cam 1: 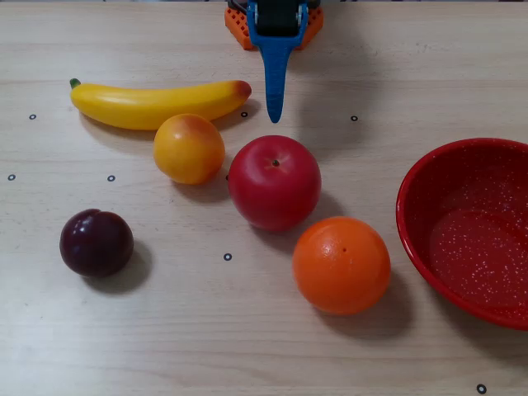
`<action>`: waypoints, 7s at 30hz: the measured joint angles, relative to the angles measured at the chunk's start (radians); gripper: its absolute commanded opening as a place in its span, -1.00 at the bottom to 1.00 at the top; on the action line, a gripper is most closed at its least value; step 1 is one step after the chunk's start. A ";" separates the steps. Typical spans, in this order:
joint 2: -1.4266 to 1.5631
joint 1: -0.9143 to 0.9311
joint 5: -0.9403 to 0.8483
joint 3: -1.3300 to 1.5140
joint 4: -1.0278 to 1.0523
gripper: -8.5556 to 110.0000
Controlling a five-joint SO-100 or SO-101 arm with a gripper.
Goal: Put plum in the red bowl.
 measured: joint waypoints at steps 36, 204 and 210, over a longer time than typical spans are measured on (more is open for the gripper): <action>-0.006 0.028 0.049 0.000 0.000 -0.86; -2.576 0.489 -0.164 -2.548 0.561 -0.13; -2.602 0.489 -0.164 -2.549 0.557 -0.14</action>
